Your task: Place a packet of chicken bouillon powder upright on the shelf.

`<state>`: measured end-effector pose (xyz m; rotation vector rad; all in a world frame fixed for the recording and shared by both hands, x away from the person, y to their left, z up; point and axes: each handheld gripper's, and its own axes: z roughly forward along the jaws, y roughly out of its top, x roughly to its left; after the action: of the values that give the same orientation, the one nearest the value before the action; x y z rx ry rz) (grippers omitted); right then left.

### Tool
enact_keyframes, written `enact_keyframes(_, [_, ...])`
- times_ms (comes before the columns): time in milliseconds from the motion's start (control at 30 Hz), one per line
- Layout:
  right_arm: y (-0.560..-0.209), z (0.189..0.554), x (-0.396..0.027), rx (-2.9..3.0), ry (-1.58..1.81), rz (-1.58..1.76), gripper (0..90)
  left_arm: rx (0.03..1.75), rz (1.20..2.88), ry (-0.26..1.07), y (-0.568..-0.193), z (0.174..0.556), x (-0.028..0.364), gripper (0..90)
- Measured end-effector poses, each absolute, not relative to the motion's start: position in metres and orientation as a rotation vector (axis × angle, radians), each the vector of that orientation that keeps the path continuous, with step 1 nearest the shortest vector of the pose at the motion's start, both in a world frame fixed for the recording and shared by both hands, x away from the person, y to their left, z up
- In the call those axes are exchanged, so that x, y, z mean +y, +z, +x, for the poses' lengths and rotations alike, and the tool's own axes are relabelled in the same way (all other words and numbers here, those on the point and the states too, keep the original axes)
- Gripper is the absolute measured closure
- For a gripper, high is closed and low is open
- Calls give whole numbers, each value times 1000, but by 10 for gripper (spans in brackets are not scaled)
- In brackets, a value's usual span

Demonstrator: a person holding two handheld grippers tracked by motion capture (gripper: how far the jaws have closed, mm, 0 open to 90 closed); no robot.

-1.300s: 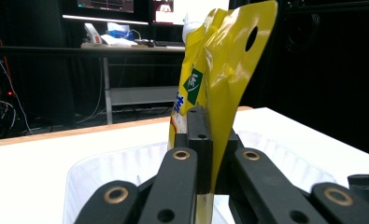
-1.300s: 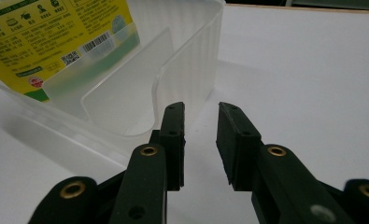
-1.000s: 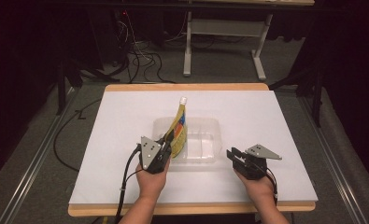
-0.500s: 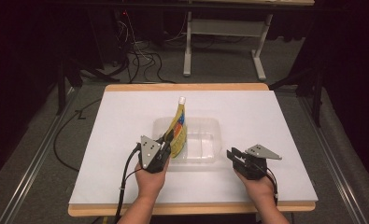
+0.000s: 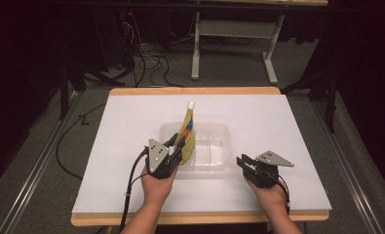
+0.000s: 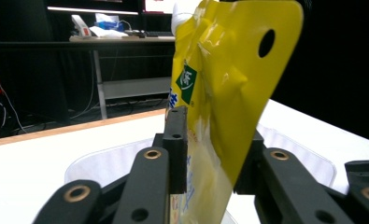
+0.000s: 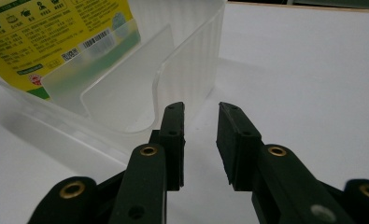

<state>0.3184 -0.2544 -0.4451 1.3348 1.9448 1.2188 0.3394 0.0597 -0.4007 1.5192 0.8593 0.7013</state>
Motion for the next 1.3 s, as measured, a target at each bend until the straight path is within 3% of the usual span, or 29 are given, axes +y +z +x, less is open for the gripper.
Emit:
enact_keyframes(567, [-445,319,-254,1949,1224,1337,701,832,1586,654,-397,342,62,484])
enact_keyframes(867, [-439,315,-257,1935,1278,1287,475,797,1696,578,-390,336,82,333])
enact_keyframes(900, [-435,312,-260,1925,1302,1258,402,789,1709,571,-389,334,87,294])
enact_keyframes(1100, [-430,305,-267,1915,1316,1188,150,835,1739,573,-384,328,143,211])
enact_keyframes(1300, [-431,306,-280,1901,1298,1241,32,945,1741,633,-393,326,201,193])
